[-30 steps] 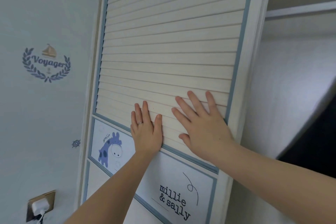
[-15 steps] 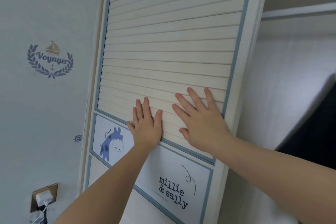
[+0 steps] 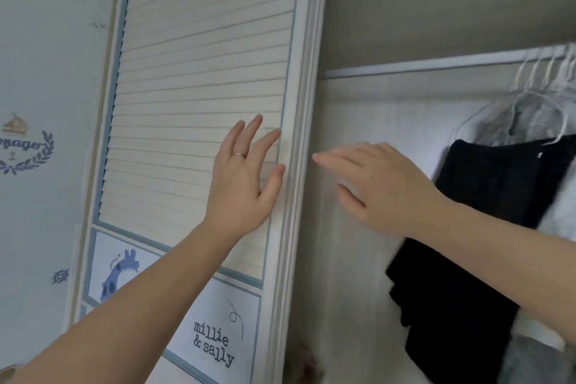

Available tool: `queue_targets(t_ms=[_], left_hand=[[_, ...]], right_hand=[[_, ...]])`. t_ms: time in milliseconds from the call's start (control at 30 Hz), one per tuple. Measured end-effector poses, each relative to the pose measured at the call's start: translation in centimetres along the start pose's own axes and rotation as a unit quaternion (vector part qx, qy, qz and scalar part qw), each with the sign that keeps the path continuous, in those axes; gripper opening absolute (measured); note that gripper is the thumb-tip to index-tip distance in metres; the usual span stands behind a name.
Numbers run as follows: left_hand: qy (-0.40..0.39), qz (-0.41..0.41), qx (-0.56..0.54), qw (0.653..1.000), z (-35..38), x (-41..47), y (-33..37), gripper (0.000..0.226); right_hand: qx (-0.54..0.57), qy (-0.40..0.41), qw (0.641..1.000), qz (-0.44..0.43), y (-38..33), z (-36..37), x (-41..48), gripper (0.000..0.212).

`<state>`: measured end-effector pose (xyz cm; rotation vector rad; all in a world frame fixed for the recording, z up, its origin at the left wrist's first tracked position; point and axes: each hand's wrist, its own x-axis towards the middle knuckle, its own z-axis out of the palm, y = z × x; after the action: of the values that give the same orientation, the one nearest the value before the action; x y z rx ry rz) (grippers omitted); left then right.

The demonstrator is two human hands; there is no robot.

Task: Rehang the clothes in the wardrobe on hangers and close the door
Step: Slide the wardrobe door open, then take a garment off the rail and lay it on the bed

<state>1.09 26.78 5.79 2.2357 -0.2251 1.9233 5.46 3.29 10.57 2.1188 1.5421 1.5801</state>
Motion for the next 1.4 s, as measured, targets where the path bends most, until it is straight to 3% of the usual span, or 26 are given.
queue_targets(t_ms=[100, 300, 700, 1033, 1133, 1233, 1400], left_hand=[[-0.019, 0.091, 0.011, 0.996, 1.7, 2.5, 5.4, 0.050], [-0.079, 0.142, -0.027, 0.986, 7.8, 6.3, 13.8, 0.049], [-0.217, 0.013, -0.213, 0.953, 26.3, 12.2, 20.5, 0.057], [-0.322, -0.104, -0.391, 0.856, 40.7, 14.2, 21.7, 0.077], [-0.325, -0.117, -0.438, 0.830, 43.2, 14.3, 22.0, 0.078], [-0.319, -0.115, -0.470, 0.815, 44.7, 14.3, 22.2, 0.076], [-0.293, -0.114, -0.496, 0.809, 46.1, 14.7, 22.3, 0.070]], right_hand=[[-0.055, -0.017, 0.998, 0.039, 4.4, -3.6, -3.5, 0.047], [-0.149, -0.088, 0.977, 0.121, 12.4, -9.6, -9.3, 0.052], [-0.265, -0.194, 0.896, 0.300, 25.2, -9.7, -10.0, 0.060], [-0.345, -0.323, 0.794, 0.383, 32.2, -3.3, -5.1, 0.070], [-0.399, -0.341, 0.765, 0.374, 33.3, -1.2, -4.7, 0.059], [-0.498, -0.302, 0.751, 0.311, 34.0, 0.1, -4.6, 0.039], [-0.568, -0.239, 0.739, 0.273, 35.3, 0.9, -4.1, 0.028]])
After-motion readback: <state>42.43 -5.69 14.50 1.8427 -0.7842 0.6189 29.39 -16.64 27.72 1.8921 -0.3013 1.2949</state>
